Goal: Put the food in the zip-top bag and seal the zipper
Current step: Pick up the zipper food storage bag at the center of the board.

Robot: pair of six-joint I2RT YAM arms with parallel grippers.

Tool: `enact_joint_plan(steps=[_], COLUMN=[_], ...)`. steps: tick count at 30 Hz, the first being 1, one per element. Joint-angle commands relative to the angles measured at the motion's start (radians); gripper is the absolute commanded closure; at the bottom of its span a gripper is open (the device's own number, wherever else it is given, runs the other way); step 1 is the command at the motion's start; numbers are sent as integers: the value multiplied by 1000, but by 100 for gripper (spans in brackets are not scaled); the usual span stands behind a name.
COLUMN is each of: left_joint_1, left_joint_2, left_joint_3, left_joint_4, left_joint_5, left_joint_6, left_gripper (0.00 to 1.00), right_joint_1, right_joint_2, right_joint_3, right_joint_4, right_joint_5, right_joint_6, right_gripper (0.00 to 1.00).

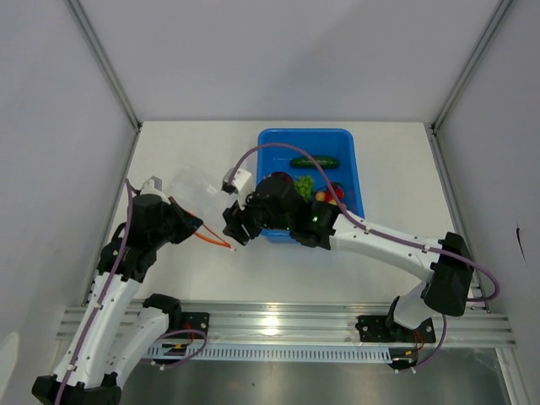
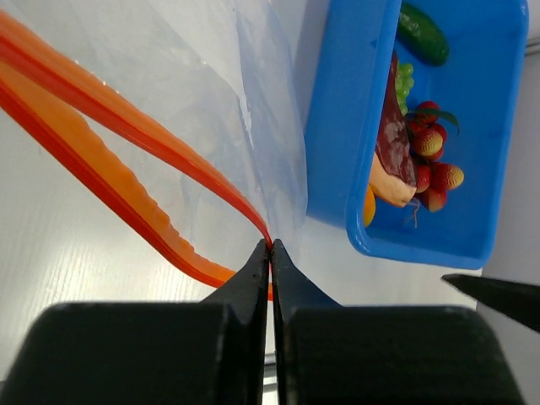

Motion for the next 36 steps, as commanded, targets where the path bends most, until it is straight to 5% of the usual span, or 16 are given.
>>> enact_joint_plan(steps=[1, 20, 29, 30, 33, 36], left_joint_1=[-6, -6, -6, -6, -6, -7], left_joint_2=[-23, -66, -81, -86, -87, -91], left_joint_3=[44, 63, 49, 50, 54, 60], left_joint_4=[-26, -55, -52, -52, -51, -48], left_joint_5=[65, 185, 212, 211, 195, 189], left_joint_6=[-48, -187, -196, -194, -179, -150], left_gripper=[99, 99, 99, 99, 99, 94], right_joint_1=[35, 76, 78, 78, 78, 78], right_joint_2=[26, 143, 198, 199, 199, 202], right_joint_3=[-20, -44, -23, -21, -18, 5], right_joint_4=[139, 295, 301, 301, 301, 278], right_joint_5=[-9, 77, 172, 175, 175, 156], right_joint_6=[-44, -44, -44, -44, -41, -14], right_gripper=[39, 48, 69, 82, 99, 100])
